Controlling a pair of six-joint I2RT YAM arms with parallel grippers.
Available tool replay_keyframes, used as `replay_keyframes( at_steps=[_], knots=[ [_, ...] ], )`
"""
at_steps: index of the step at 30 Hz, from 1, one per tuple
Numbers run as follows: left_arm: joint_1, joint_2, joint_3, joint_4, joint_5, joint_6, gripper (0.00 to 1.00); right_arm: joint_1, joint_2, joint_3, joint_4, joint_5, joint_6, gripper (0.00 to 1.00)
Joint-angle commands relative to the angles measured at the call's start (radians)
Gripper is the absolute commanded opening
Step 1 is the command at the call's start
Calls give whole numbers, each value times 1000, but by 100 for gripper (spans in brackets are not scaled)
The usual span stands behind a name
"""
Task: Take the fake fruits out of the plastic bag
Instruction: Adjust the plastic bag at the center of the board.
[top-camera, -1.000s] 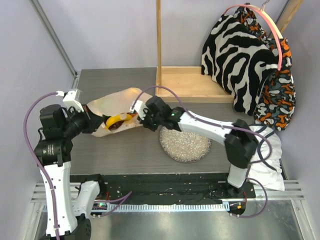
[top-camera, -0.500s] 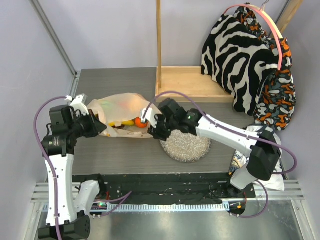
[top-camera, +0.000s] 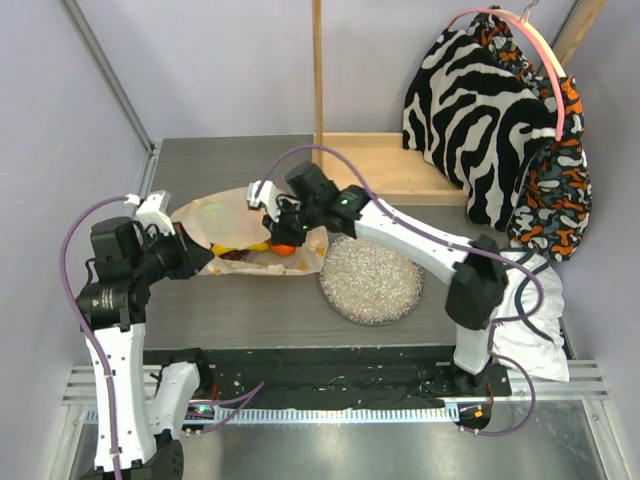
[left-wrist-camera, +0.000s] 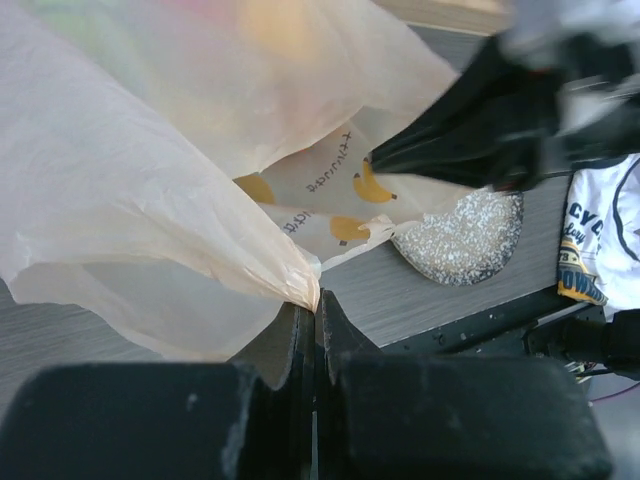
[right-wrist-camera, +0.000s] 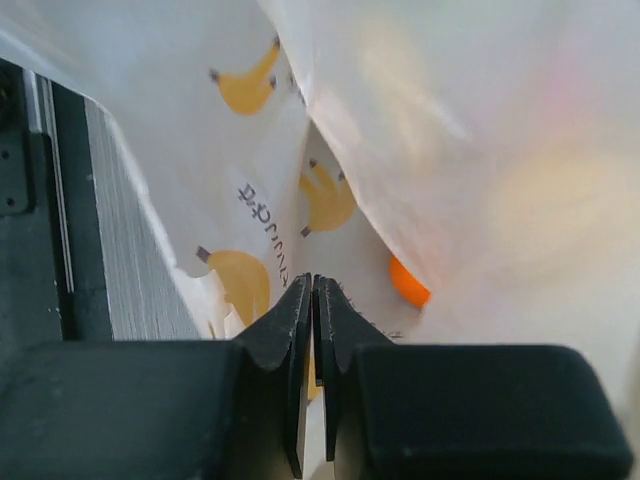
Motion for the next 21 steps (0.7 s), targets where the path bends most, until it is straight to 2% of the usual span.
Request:
replay_keyframes(
  at_steps=[1, 4, 6, 12, 13, 14, 18, 21],
  knots=[
    [7, 21, 62, 62, 57, -34, 0, -19, 73, 68, -61, -89, -5, 11],
    [7, 15, 62, 68, 57, -32, 0, -17, 112, 95, -58, -85, 6, 9],
    [7, 4, 58, 60, 57, -29, 0, -14, 170, 118, -58, 9, 15, 6],
    [10, -33, 36, 7, 55, 14, 0, -19, 236, 131, 124, 381, 74, 6],
    [11, -36, 28, 1, 52, 20, 0, -19, 242, 126, 177, 406, 69, 6],
    [11, -41, 24, -9, 42, 30, 0, -19, 248, 125, 202, 517, 51, 6],
    [16, -61, -2, -10, 28, 54, 0, -20, 311, 190, 345, 732, -18, 1],
    [22, -65, -13, 2, 12, 58, 0, -28, 360, 267, 396, 814, -58, 1]
  ],
)
